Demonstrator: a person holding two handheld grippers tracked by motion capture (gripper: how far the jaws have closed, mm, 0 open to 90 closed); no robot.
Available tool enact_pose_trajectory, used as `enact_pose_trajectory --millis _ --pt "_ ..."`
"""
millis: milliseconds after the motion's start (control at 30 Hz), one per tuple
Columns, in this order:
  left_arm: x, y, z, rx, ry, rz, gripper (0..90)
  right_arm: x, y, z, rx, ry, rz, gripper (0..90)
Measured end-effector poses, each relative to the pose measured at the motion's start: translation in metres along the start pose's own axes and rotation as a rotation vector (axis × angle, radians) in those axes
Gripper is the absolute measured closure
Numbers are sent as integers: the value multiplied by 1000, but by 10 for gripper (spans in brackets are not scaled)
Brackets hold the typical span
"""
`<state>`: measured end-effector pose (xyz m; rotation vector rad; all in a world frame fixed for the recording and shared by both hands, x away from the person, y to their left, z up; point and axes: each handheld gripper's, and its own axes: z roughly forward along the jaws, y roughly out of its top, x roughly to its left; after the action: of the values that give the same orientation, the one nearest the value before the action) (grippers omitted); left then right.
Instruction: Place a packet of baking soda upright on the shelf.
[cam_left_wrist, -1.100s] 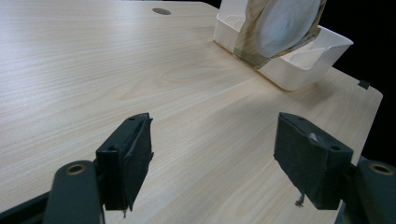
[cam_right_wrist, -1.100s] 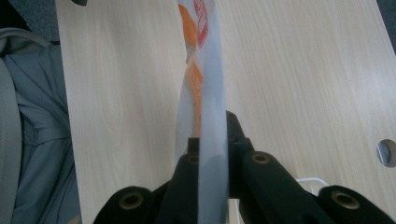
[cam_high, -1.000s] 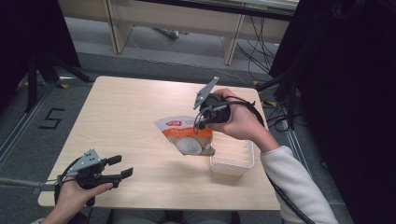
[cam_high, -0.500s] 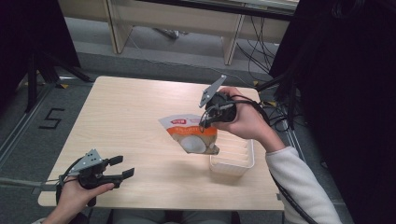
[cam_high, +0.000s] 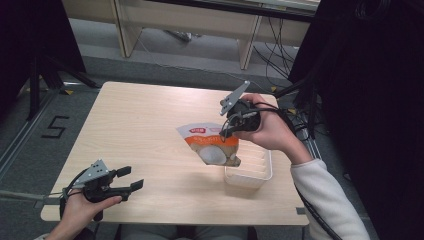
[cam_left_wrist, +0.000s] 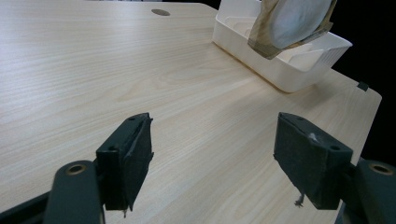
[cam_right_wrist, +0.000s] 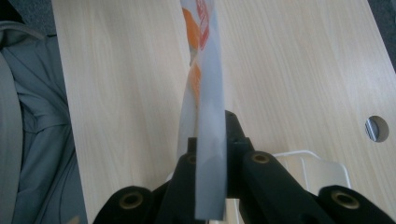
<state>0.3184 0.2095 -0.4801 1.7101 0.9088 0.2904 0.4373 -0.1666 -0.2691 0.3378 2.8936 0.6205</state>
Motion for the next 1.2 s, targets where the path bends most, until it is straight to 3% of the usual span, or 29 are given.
enact_pose_trajectory --millis 33,67,433,533,567,633,700,733,767,867,933,1000,1067,1100,1200 --pt "0 0 0 0 0 0 271 -2 -1 0 -1 5 -22 900" --pt "0 0 0 0 -2 0 271 -1 -2 -2 6 0 0 900" --pt "0 0 0 0 2 -2 271 -3 -12 -11 23 -5 15 900" --pt "0 0 0 -1 2 -3 271 -4 -16 -14 11 -33 -4 900" --pt "0 0 0 -1 -1 -1 271 -3 -17 -16 18 -41 18 900" --pt "0 0 0 1 3 -13 271 -5 -19 -16 11 -36 1 900" --pt "0 0 0 1 1 -8 270 -4 -22 -18 19 -44 21 900" --pt "0 0 0 1 0 -2 271 -5 -22 -18 16 -40 0 900" --pt "-1 0 0 1 4 -16 271 -4 -23 -19 22 -40 20 900" --pt "-1 0 0 1 9 -20 271 -6 -25 -19 31 -38 6 900" --pt "-1 0 1 0 6 -19 270 -5 -26 -21 48 -43 25 900" --pt "0 0 1 -1 -1 -9 271 -7 -27 -22 46 -38 5 900" --pt "0 0 1 2 4 -7 271 -8 -29 -25 62 -9 28 900" --pt "0 0 1 2 4 -7 270 -9 -30 -24 52 -17 2 900" --pt "0 0 0 -6 1 -1 270 -7 -34 -24 65 -25 31 900"
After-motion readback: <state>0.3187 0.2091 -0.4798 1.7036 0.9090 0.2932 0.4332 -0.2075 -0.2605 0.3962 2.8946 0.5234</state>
